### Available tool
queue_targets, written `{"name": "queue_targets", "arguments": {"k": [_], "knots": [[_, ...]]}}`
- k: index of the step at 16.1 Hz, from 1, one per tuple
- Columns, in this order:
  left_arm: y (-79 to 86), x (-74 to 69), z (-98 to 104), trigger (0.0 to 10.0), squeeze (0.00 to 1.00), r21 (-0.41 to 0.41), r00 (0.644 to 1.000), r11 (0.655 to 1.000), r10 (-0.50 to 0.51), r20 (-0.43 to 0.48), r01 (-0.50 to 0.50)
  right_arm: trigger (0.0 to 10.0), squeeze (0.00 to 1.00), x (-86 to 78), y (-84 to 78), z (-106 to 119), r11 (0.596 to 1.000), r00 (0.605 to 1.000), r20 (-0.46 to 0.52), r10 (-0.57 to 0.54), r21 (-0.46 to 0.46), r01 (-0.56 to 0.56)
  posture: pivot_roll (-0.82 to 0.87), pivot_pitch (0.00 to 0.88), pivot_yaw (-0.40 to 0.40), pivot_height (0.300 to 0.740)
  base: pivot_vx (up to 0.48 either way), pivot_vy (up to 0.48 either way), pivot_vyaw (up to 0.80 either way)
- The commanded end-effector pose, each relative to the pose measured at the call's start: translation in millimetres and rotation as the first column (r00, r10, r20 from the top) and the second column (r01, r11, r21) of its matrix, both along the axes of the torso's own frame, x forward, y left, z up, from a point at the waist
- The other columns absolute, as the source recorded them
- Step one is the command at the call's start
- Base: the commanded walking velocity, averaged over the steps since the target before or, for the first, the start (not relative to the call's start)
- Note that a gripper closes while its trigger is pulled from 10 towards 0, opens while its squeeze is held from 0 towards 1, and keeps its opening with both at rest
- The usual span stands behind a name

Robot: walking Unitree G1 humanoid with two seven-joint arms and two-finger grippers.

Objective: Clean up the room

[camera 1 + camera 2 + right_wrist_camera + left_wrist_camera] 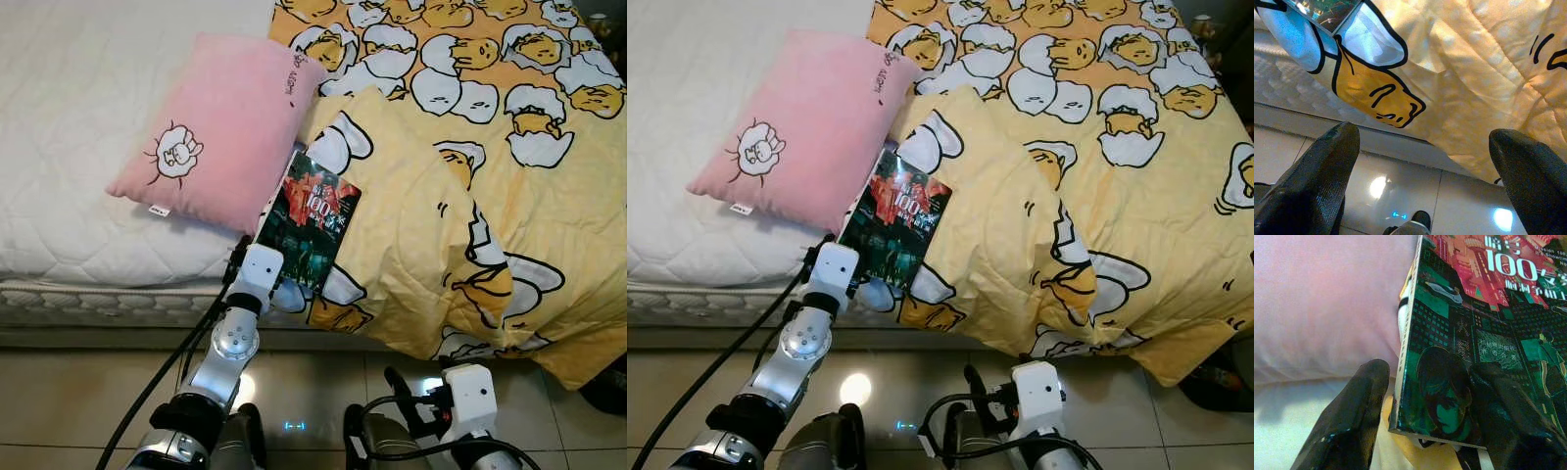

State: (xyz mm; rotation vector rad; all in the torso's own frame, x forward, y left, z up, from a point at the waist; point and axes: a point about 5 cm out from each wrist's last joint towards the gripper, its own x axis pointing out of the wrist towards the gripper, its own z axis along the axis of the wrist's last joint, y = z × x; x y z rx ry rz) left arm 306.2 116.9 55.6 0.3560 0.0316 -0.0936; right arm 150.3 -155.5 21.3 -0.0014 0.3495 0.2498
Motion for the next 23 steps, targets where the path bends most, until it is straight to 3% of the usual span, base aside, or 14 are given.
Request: {"name": "queue_targets", "arguments": {"k": [1,4,6,8,10,11,12,16,23], "knots": [[0.1,-7.2,-13,10.0,0.0,-0.014,0.998,1.0,0.002,-0.068,-0.003,10.0,0.0,-3.0,-1.0,2,1.0,1.0,-0.003,0.002,-0.008,-0.002,-0.2,0.253,-0.024,0.74,0.0,0.0,0.0],[-1.3,-6.3,-12,10.0,0.0,-0.049,0.997,0.999,0.006,-0.08,-0.01,10.0,0.0,-2.4,-1.2,2,1.0,1.0,-0.004,0.003,-0.009,-0.003,-0.19,0.254,-0.025,0.74,0.0,0.0,0.0],[-2.6,-5.9,-14,10.0,0.0,-0.104,0.994,0.994,0.004,-0.111,-0.015,10.0,0.0,-2.1,-1.6,2,1.0,1.0,-0.004,0.002,-0.009,-0.002,-0.2,0.255,-0.025,0.74,0.0,0.0,0.0],[-4.8,-6.4,-19,10.0,0.0,-0.215,0.983,0.975,0.011,-0.182,-0.05,10.0,0.0,-2.4,-2.0,1,1.0,1.0,-0.005,0.001,-0.01,-0.001,-0.2,0.255,-0.025,0.74,0.0,0.0,0.0],[-8.6,-4.8,-17,10.0,0.0,-0.259,0.983,0.965,-0.007,-0.183,-0.041,10.0,0.0,-2.3,-1.5,2,1.0,1.0,-0.005,0.002,-0.009,-0.002,-0.2,0.256,-0.024,0.74,0.0,0.0,0.0],[-10.7,-3.1,-15,1.8,0.0,-0.285,0.983,0.958,-0.015,-0.184,-0.039,10.0,0.0,-2.4,-0.9,1,1.0,1.0,-0.004,0.002,-0.008,-0.003,-0.2,0.256,-0.024,0.74,0.0,0.0,0.0],[-12.0,-1.5,-12,0.0,0.0,-0.287,0.984,0.957,-0.019,-0.176,-0.033,10.0,0.0,-2.4,-0.8,1,1.0,1.0,-0.004,0.003,-0.008,-0.003,-0.2,0.256,-0.024,0.74,0.0,0.0,0.0],[-16.0,2.9,-3,0.0,0.0,-0.309,0.989,0.951,-0.059,-0.135,0.014,10.0,0.0,-2.0,-0.2,1,1.0,1.0,-0.003,0.002,-0.007,-0.002,-0.2,0.253,-0.023,0.74,0.0,0.0,0.0],[-18.9,6.0,-6,0.0,0.0,-0.42,0.976,0.908,-0.1,-0.193,0.01,10.0,0.0,1.4,0.2,1,1.0,1.0,0.0,0.001,-0.006,-0.001,-0.2,0.256,-0.02,0.74,0.0,0.0,0.0]]}}
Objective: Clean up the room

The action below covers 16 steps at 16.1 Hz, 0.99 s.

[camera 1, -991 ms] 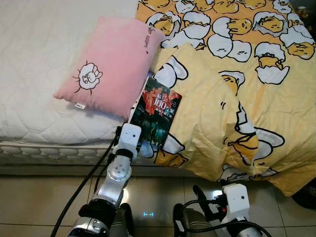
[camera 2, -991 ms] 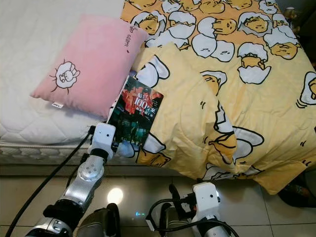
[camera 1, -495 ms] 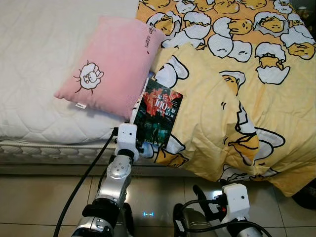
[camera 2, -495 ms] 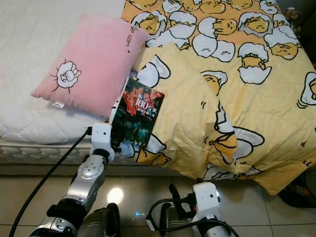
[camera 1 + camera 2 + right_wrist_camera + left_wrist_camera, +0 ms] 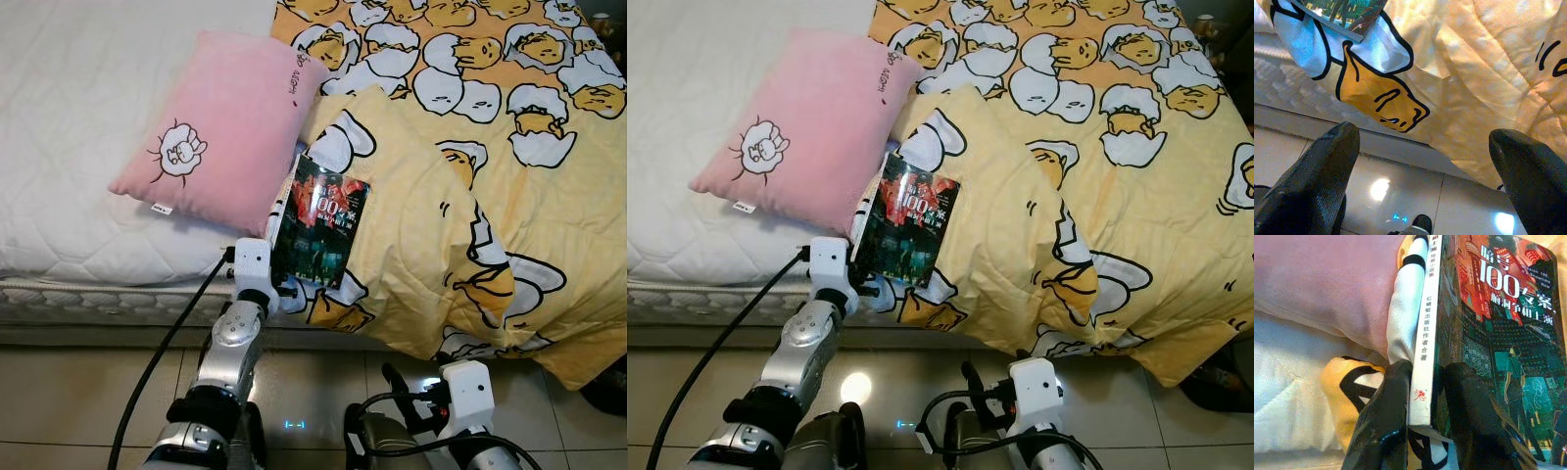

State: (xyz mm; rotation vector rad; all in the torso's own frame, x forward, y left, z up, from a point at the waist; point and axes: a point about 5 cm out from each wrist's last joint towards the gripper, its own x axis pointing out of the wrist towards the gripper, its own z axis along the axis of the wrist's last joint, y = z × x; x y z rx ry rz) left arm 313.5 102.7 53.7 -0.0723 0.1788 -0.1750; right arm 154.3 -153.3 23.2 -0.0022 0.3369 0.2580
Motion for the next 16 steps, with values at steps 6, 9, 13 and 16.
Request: {"name": "queue_targets", "arguments": {"k": [6,9,13,16], "knots": [[-3.6,-0.8,1,0.0,0.0,0.033,1.0,0.999,-0.022,0.016,0.021,10.0,0.0,-1.5,-1.8,-1,1.0,1.0,-0.01,-0.003,-0.011,0.003,-0.19,0.237,-0.018,0.74,0.0,0.0,0.0],[-0.9,8.9,26,0.0,0.0,0.221,0.981,0.975,-0.025,0.19,-0.018,10.0,0.0,2.9,-3.4,-1,1.0,1.0,0.001,-0.001,-0.017,0.001,-0.19,0.221,-0.017,0.74,0.0,0.0,0.0],[-6.8,15.8,81,10.0,0.0,0.386,0.873,0.92,-0.138,0.469,-0.061,10.0,0.0,17.8,-0.4,1,1.0,1.0,0.028,0.006,-0.012,-0.006,-0.16,0.188,-0.013,0.74,0.0,0.0,0.0],[-5.2,19.6,78,10.0,0.0,0.404,0.875,0.91,-0.117,0.47,-0.096,10.0,0.0,24.7,2.0,1,1.0,0.999,0.038,0.007,-0.007,-0.007,-0.15,0.184,-0.009,0.74,0.0,0.0,0.0]]}}
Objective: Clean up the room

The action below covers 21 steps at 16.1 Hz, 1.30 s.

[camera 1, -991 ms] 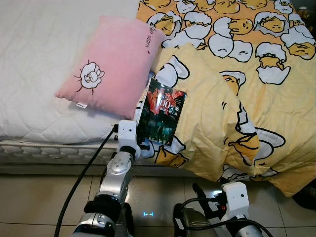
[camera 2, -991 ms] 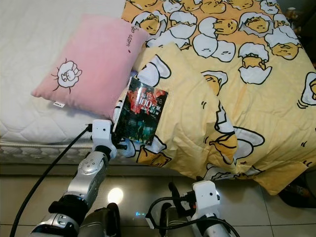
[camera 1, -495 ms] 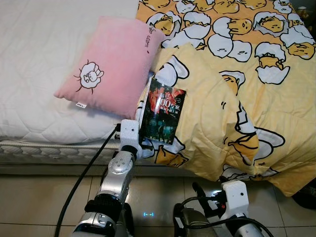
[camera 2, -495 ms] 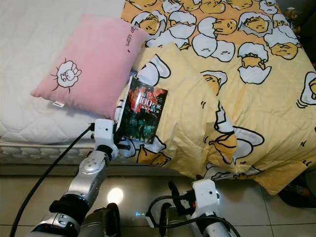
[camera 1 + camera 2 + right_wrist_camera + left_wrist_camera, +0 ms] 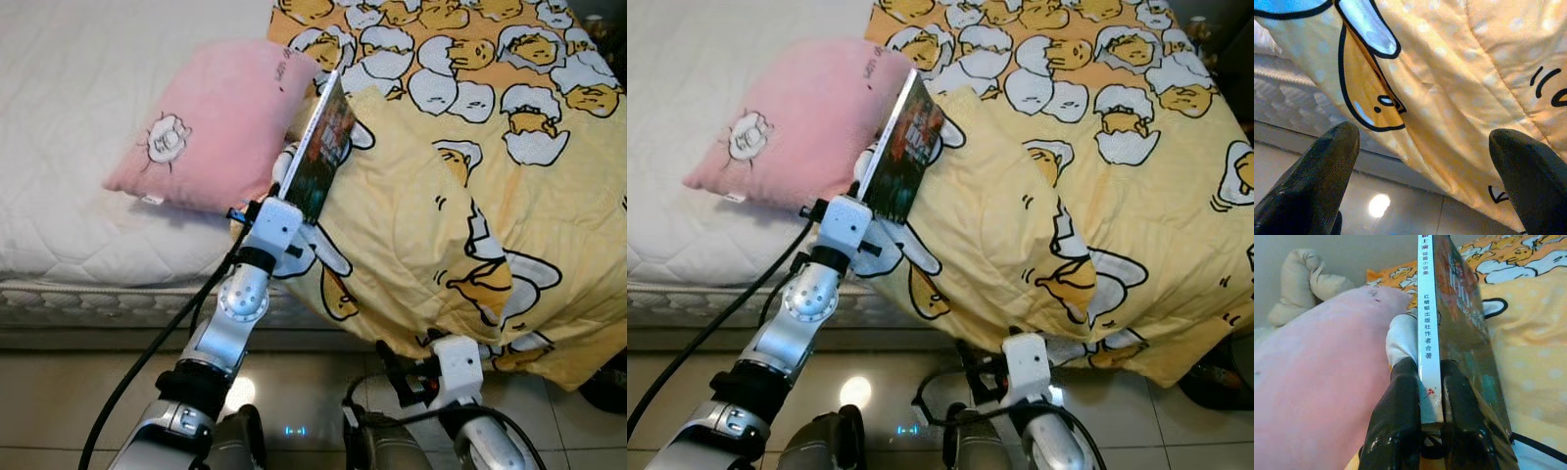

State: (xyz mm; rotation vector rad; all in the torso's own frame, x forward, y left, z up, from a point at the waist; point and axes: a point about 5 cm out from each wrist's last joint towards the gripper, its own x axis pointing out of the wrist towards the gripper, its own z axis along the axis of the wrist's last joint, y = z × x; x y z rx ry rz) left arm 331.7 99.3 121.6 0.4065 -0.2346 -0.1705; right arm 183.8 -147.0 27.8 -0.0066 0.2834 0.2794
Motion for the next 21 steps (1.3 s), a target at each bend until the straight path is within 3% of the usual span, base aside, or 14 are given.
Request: {"name": "queue_targets", "arguments": {"k": [1,2,4,5,7,8,10,13,15,16,17,19,20,21], "knots": [[3.7,7.1,7,10.0,0.0,-0.043,0.999,0.998,0.05,0.012,-0.049,10.0,0.0,-4.6,-3.3,-4,1.0,1.0,-0.014,-0.017,-0.012,0.016,-0.16,0.182,-0.005,0.74,0.0,0.0,0.0],[4.9,8.3,6,10.0,0.0,-0.057,0.998,0.997,0.06,-0.006,-0.06,10.0,0.0,-4.7,-3.1,-5,1.0,1.0,-0.014,-0.017,-0.011,0.017,-0.16,0.182,-0.004,0.74,0.0,0.0,0.0],[7.2,15.1,-22,10.0,0.0,-0.269,0.954,0.951,0.069,-0.293,-0.152,10.0,0.0,-5.5,-4.3,-6,1.0,1.0,-0.014,-0.027,-0.011,0.027,-0.17,0.182,-0.001,0.74,0.0,0.0,0.0],[5.7,15.5,-27,10.0,0.0,-0.308,0.939,0.936,0.057,-0.338,-0.168,10.0,0.0,-5.2,-4.7,-6,1.0,1.0,-0.014,-0.028,-0.011,0.028,-0.17,0.182,-0.001,0.74,0.0,0.0,0.0],[1.2,21.2,-46,10.0,0.0,-0.509,0.84,0.784,0.028,-0.542,-0.355,10.0,0.0,-4.9,-5.1,-7,0.999,0.999,-0.015,-0.029,-0.014,0.028,-0.17,0.182,-0.001,0.74,0.0,0.0,0.0],[1.0,25.3,-43,10.0,0.0,-0.543,0.833,0.748,0.023,-0.553,-0.382,10.0,0.0,-4.8,-5.3,-7,1.0,1.0,-0.014,-0.028,-0.015,0.028,-0.19,0.185,-0.001,0.74,0.0,0.0,0.0],[2.2,43.5,-19,10.0,0.0,-0.688,0.84,0.579,-0.009,-0.542,-0.438,10.0,0.0,-5.9,-7.7,-5,0.999,1.0,-0.01,-0.026,-0.026,0.026,-0.23,0.183,-0.005,0.74,0.0,0.0,0.0],[11.9,64.7,20,10.0,0.0,-0.866,0.879,0.218,-0.059,-0.473,-0.451,10.0,0.0,-14.9,-16.7,-3,0.998,0.999,-0.014,-0.052,-0.047,0.051,-0.27,0.185,-0.003,0.74,0.0,0.0,0.0],[27.9,68.9,29,10.0,0.0,-0.881,0.885,0.084,0.003,-0.466,-0.465,10.0,0.0,-21.8,-16.7,-5,0.997,0.998,-0.027,-0.052,-0.05,0.051,-0.29,0.186,-0.004,0.74,0.0,0.0,0.0],[23.4,68.7,29,10.0,0.0,-0.845,0.877,0.252,0.036,-0.479,-0.472,10.0,0.0,-24.9,-15.5,-6,0.998,0.998,-0.033,-0.051,-0.049,0.05,-0.29,0.188,-0.004,0.74,0.0,0.0,0.0],[15.4,65.8,22,10.0,0.0,-0.793,0.862,0.369,0.045,-0.505,-0.484,10.0,0.0,-26.2,-14.7,-6,0.998,0.998,-0.037,-0.052,-0.048,0.05,-0.28,0.191,-0.004,0.74,0.0,0.0,0.0],[9.3,54.0,-6,10.0,0.0,-0.72,0.787,0.379,0.039,-0.615,-0.582,10.0,0.0,-27.0,-12.7,-8,0.998,0.998,-0.045,-0.049,-0.045,0.047,-0.28,0.195,-0.005,0.74,0.0,0.0,0.0],[6.9,52.9,-8,10.0,1.0,-0.722,0.788,0.38,0.031,-0.615,-0.579,10.0,0.0,-26.9,-12.5,-8,0.998,0.998,-0.046,-0.047,-0.044,0.045,-0.27,0.197,-0.007,0.74,0.0,0.0,0.0],[1.7,53.3,-6,10.0,1.0,-0.722,0.803,0.422,0.023,-0.596,-0.548,10.0,0.0,-26.5,-12.4,-8,0.998,0.998,-0.047,-0.044,-0.044,0.041,-0.27,0.198,-0.007,0.74,0.0,0.0,0.0]]}}
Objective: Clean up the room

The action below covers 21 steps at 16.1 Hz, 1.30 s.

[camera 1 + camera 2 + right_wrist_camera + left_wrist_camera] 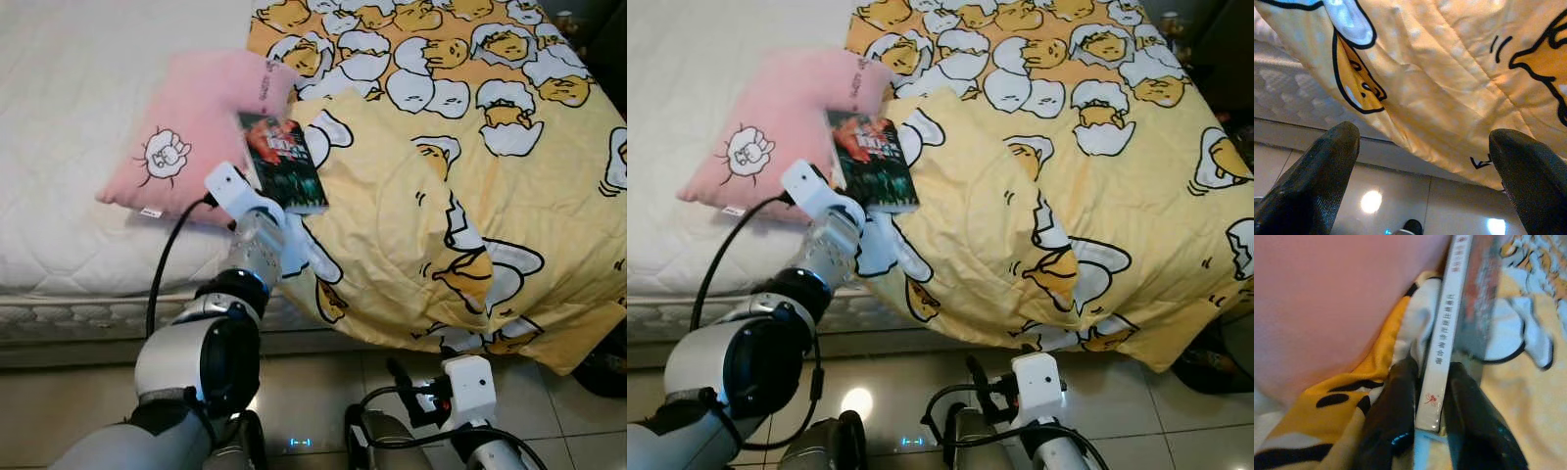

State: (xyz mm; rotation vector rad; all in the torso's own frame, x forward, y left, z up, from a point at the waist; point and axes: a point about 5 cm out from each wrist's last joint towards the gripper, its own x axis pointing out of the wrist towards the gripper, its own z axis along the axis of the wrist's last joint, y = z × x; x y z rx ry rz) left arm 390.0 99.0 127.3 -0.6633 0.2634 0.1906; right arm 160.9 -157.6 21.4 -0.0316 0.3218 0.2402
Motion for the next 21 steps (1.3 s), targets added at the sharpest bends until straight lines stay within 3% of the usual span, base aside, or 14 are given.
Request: {"name": "queue_targets", "arguments": {"k": [1,2,3,4,5,6,7,9,11,12,16,18,19,21], "knots": [[0.1,-4.1,-9,10.0,1.0,0.064,0.999,0.998,-0.003,-0.037,0.006,10.0,0.0,-3.5,-1.8,-1,1.0,1.0,-0.015,-0.006,-0.008,0.006,-0.27,0.2,-0.008,0.74,0.0,0.0,0.0],[-1.8,-0.7,2,10.0,1.0,0.385,0.997,0.921,-0.072,0.004,0.065,10.0,0.0,-3.1,-1.8,-1,1.0,1.0,-0.015,-0.005,-0.009,0.005,-0.27,0.201,-0.01,0.74,0.0,0.0,0.0],[-3.2,2.8,16,10.0,1.0,0.641,0.99,0.766,-0.124,0.063,0.055,10.0,0.0,-2.9,-2.2,-1,1.0,1.0,-0.015,-0.005,-0.009,0.005,-0.27,0.201,-0.01,0.74,0.0,0.0,0.0],[-5.4,4.6,24,10.0,1.0,0.769,0.982,0.639,-0.163,0.095,0.032,10.0,0.0,-3.3,-2.0,-1,1.0,1.0,-0.016,-0.005,-0.009,0.005,-0.26,0.203,-0.012,0.74,0.0,0.0,0.0],[-8.2,4.3,26,10.0,1.0,0.815,0.971,0.578,-0.211,0.108,0.035,10.0,0.0,-3.5,-1.6,-2,1.0,1.0,-0.019,-0.004,-0.009,0.004,-0.25,0.202,-0.012,0.74,0.0,0.0,0.0],[-9.0,3.9,26,10.0,1.0,0.82,0.967,0.571,-0.228,0.111,0.04,10.0,0.0,-3.4,-1.5,-2,1.0,1.0,-0.019,-0.003,-0.008,0.003,-0.25,0.202,-0.013,0.74,0.0,0.0,0.0],[-4.8,3.2,30,10.0,1.0,0.884,0.955,0.467,-0.252,0.154,-0.02,10.0,0.0,-1.5,0.8,-3,1.0,1.0,-0.018,0.002,-0.004,-0.003,-0.24,0.196,-0.015,0.74,0.0,0.0,0.0],[5.7,0.7,31,10.0,1.0,0.911,0.942,0.404,-0.266,0.205,-0.084,10.0,0.0,3.3,2.3,-2,1.0,1.0,-0.005,0.004,0.003,-0.004,-0.22,0.175,-0.011,0.74,0.0,0.0,0.0],[15.1,-3.5,26,10.0,1.0,0.907,0.928,0.413,-0.3,0.221,-0.082,10.0,0.0,9.9,3.8,2,1.0,1.0,0.025,0.01,0.003,-0.011,-0.21,0.157,-0.007,0.74,0.0,0.0,0.0],[23.5,-6.9,23,10.0,0.0,0.889,0.919,0.452,-0.315,0.239,-0.077,10.0,0.0,19.8,7.0,8,1.0,0.998,0.067,0.021,-0.003,-0.021,-0.2,0.121,-0.005,0.74,0.0,0.0,0.0],[28.6,-42.1,12,10.0,0.0,0.829,0.861,0.555,-0.389,0.327,-0.064,10.0,0.0,62.1,8.1,56,0.998,0.957,0.284,-0.055,0.053,0.042,-0.13,0.081,-0.024,0.74,0.0,0.0,0.0],[19.7,-79.1,-16,10.0,0.0,0.733,0.873,0.67,-0.42,0.247,0.116,10.0,0.0,70.1,-10.0,60,0.981,0.934,0.303,-0.191,0.076,0.176,-0.09,0.081,-0.017,0.74,0.0,0.0,0.0],[22.6,-100.9,-29,10.0,1.0,0.68,0.883,0.715,-0.414,0.222,0.163,10.0,0.0,72.0,-15.7,65,0.976,0.919,0.33,-0.218,0.079,0.203,-0.08,0.07,-0.002,0.74,0.0,0.0,0.0],[31.0,-117.6,-44,10.0,1.0,0.642,0.913,0.746,-0.368,0.177,0.176,10.0,0.0,76.7,-19.2,74,0.974,0.899,0.375,-0.225,0.087,0.207,-0.1,0.036,0.036,0.74,0.0,0.0,0.0]]}}
